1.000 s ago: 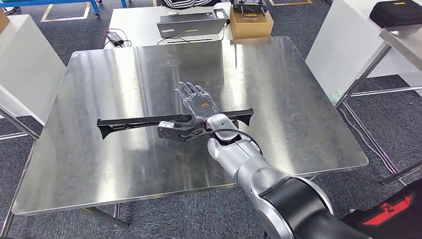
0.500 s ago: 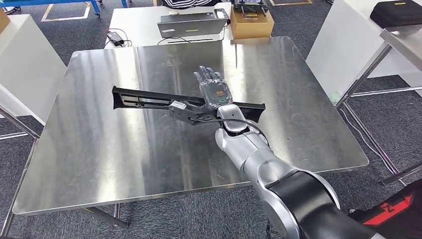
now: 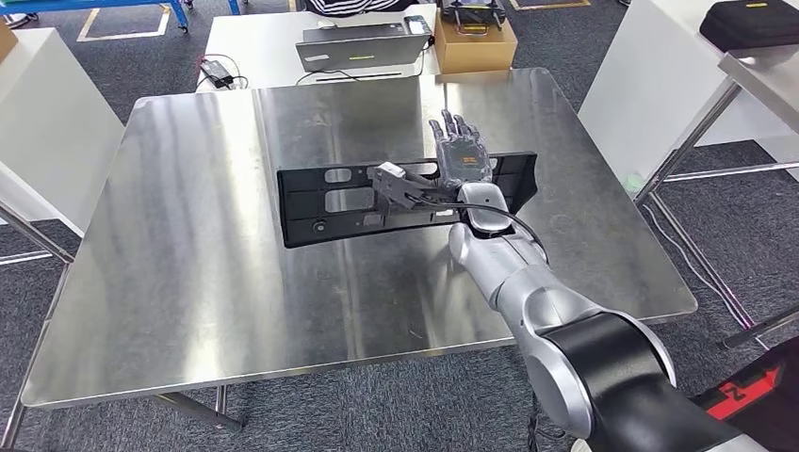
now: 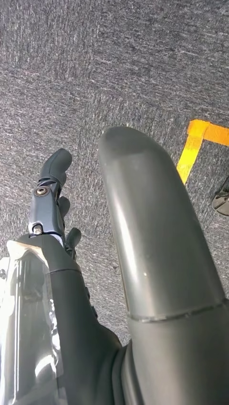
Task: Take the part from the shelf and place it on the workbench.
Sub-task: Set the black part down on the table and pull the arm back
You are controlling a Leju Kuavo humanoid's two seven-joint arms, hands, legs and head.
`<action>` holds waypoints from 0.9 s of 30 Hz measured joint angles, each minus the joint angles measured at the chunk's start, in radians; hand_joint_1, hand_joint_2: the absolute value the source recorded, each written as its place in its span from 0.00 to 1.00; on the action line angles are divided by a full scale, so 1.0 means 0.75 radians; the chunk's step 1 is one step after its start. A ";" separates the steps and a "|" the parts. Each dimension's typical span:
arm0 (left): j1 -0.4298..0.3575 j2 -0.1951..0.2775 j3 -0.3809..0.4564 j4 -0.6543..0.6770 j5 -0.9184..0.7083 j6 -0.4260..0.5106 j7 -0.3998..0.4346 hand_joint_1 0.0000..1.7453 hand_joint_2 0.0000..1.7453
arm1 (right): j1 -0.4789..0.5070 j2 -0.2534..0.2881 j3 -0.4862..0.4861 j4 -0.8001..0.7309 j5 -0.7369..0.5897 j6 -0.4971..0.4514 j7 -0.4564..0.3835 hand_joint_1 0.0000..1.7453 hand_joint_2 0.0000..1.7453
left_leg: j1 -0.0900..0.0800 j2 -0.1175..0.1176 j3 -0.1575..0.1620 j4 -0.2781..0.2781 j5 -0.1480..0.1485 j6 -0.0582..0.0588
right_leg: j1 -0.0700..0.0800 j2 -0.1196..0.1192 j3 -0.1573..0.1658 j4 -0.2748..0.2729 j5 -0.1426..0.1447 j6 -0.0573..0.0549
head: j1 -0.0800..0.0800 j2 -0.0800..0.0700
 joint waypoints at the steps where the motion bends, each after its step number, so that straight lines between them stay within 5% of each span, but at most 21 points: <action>1: 0.000 0.000 0.001 0.000 0.000 0.001 0.000 0.00 0.00 | 0.000 -0.001 -0.005 0.000 -0.002 0.003 -0.003 0.00 0.00 | 0.000 0.000 0.000 0.000 0.000 0.000 | 0.000 0.000 0.000 0.000 0.000 0.000 | 0.000 0.000; 11: 0.000 -0.008 0.004 0.000 0.001 0.003 -0.008 0.00 0.00 | -0.002 -0.001 -0.019 -0.004 0.010 0.032 -0.018 0.00 0.00 | 0.000 0.000 0.000 0.000 0.000 0.000 | 0.000 0.000 0.000 0.000 0.000 0.000 | 0.000 0.000; 15: 0.000 -0.013 0.006 0.001 0.001 0.005 -0.009 0.00 0.00 | -0.002 0.009 -0.019 -0.004 0.017 0.031 -0.024 0.00 1.00 | 0.000 -0.001 0.000 0.000 0.000 0.000 | 0.000 0.000 0.000 0.000 0.000 0.000 | 0.000 0.000; 16: 0.000 -0.014 0.007 0.001 0.002 0.006 -0.009 0.00 0.00 | -0.002 0.013 -0.019 -0.004 0.020 0.032 -0.024 0.00 1.00 | 0.000 -0.001 0.000 0.000 0.000 0.000 | 0.000 0.000 0.000 0.000 0.000 0.000 | 0.000 0.000; 20: 0.000 -0.015 0.012 0.001 0.004 0.005 -0.010 0.00 0.00 | -0.002 0.025 -0.019 -0.005 0.030 0.035 -0.016 0.00 0.00 | 0.000 -0.001 0.000 0.000 0.000 0.000 | 0.000 0.000 0.000 0.000 0.000 0.000 | 0.000 0.000; 27: -0.001 -0.015 0.026 0.001 -0.001 -0.006 -0.016 0.00 0.00 | 0.020 0.056 -0.054 -0.058 -0.135 0.049 -0.192 0.00 0.00 | 0.000 0.000 0.000 0.000 0.000 0.000 | 0.000 0.000 0.000 0.000 0.000 0.000 | 0.000 0.000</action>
